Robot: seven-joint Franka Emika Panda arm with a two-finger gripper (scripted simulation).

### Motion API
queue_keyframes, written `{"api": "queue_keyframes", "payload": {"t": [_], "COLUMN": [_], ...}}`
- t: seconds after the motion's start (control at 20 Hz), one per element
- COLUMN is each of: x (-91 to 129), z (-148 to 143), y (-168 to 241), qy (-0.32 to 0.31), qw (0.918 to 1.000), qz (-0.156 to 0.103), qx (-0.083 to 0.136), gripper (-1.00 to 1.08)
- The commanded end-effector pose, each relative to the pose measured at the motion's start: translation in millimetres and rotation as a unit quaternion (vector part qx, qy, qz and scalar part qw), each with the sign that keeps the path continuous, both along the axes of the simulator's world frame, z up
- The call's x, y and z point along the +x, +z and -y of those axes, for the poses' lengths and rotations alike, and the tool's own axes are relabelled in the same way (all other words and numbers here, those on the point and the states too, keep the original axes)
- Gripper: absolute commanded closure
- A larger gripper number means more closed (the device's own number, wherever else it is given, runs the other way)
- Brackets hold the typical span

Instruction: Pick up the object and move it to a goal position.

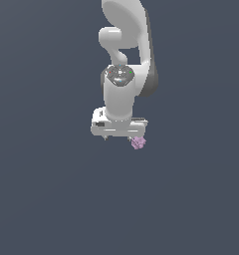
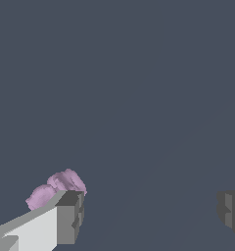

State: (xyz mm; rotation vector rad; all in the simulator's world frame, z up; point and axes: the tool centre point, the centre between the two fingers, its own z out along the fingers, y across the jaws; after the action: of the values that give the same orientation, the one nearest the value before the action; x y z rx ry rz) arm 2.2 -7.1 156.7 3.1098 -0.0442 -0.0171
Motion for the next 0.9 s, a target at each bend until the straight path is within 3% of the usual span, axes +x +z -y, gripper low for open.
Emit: {"api": "queue_keyframes", "payload": {"t": [0.0, 0.85], "x": [0.0, 2.5], "z": [0.0, 7.1], "y": [0.0, -8.0], "qy": [0.000, 0.024], "qw": [1.0000, 0.9997], "qz": [0.000, 0.003], "qx": [0.000, -0.005], "gripper": [-0.92, -0.92]}}
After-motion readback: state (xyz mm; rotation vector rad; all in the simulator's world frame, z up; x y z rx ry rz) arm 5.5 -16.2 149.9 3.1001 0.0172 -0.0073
